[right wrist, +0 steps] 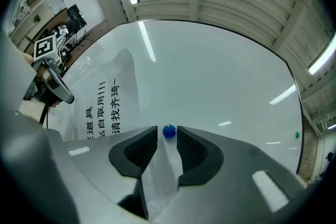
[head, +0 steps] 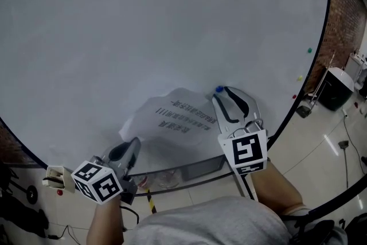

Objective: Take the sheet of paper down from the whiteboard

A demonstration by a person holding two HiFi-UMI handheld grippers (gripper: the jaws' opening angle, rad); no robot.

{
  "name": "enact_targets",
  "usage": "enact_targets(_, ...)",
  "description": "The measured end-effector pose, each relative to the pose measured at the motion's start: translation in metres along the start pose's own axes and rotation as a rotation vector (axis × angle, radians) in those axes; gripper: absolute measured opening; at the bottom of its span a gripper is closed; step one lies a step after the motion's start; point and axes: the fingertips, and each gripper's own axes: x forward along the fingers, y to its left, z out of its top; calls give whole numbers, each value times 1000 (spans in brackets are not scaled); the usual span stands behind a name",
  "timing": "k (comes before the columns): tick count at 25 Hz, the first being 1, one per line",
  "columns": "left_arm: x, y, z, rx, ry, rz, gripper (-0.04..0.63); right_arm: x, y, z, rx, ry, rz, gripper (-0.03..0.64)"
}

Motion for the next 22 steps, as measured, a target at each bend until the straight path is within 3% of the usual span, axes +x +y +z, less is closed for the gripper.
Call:
enact_targets(3, -21, -7, -28, -12, 27, -56, 2, -33, 24, -6, 15, 10, -29, 102)
enact_targets(5, -22, -9, -45, -36, 45, -92, 2, -50, 41, -22, 82, 52, -2, 56)
enact_targets(7, -16, -15, -55, -51, 57, -122, 2, -64, 56, -38, 155, 95, 61, 3)
enact_targets(13, -38, -38, -82, -67, 89, -192, 2, -115, 123, -68, 247, 249, 269, 2)
enact_targets(17, -41, -72, -88, -40, 101, -168, 2, -147, 122, -86, 330, 315, 347, 2)
enact_targets(22, -91, -102, -126, -9, 111, -117, 2, -214, 165, -90, 340, 345, 413, 2)
